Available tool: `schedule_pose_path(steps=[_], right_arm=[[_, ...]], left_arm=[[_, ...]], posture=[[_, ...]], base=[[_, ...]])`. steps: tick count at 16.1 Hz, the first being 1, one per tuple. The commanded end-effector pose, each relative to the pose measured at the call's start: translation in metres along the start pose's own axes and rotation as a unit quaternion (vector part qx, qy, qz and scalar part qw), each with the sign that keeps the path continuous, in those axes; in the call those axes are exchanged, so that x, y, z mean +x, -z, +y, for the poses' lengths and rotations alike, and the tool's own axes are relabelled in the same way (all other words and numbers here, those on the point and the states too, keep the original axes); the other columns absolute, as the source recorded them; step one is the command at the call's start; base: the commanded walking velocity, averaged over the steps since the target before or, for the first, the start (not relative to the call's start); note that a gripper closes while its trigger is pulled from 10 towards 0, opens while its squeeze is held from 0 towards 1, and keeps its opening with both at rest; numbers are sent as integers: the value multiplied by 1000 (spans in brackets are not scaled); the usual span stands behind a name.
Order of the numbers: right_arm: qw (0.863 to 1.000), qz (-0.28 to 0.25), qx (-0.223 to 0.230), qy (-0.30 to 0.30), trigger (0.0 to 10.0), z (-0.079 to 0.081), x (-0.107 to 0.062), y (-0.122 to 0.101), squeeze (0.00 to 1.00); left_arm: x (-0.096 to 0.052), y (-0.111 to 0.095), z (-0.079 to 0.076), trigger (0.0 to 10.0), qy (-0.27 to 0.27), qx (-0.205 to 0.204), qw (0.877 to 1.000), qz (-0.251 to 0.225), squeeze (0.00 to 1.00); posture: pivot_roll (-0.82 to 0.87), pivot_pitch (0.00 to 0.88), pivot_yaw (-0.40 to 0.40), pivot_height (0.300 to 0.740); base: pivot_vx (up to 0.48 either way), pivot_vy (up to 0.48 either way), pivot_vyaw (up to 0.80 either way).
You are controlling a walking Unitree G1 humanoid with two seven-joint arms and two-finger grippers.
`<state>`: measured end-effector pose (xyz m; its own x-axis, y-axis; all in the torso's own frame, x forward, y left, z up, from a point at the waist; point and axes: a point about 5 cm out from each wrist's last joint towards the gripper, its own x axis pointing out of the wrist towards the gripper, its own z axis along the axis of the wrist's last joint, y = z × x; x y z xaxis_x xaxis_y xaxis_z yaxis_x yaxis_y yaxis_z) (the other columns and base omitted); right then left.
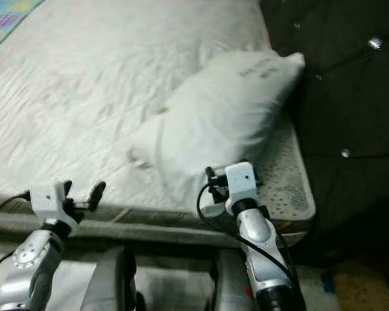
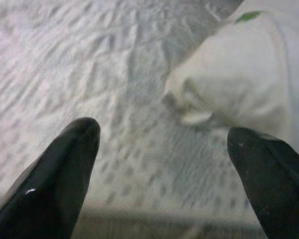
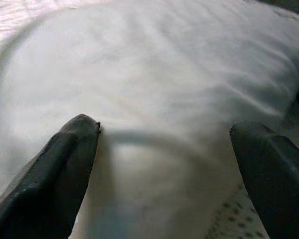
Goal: Clean up the room
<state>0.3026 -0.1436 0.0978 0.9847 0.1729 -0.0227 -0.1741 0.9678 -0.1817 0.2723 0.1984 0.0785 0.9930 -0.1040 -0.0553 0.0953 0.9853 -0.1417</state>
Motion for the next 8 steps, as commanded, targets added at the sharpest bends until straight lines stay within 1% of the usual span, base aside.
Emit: schedule_pose_path(steps=[1, 2, 4, 8], right_arm=[[1000, 11, -3, 13, 10000, -10, -4, 6, 0], [1000, 12, -3, 12, 10000, -10, -4, 6, 0], [1000, 13, -4, 9, 10000, -9, -4, 7, 0], [1000, 13, -6, 2, 10000, -7, -3, 7, 0]], left_arm=[[-1, 7, -8, 10000, 14, -3, 1000, 11, 0], [-1, 7, -8, 10000, 12, -2, 1000, 11, 0], [-2, 7, -6, 10000, 2, -1, 1000, 12, 0], [-1, 8, -6, 10000, 1, -1, 1000, 15, 0]], posture=[[17, 164, 10, 568], [17, 164, 10, 568], [22, 160, 11, 568], [24, 165, 9, 568]], base=[[386, 0, 0], [345, 0, 0], [0, 0, 0], [0, 0, 0]])
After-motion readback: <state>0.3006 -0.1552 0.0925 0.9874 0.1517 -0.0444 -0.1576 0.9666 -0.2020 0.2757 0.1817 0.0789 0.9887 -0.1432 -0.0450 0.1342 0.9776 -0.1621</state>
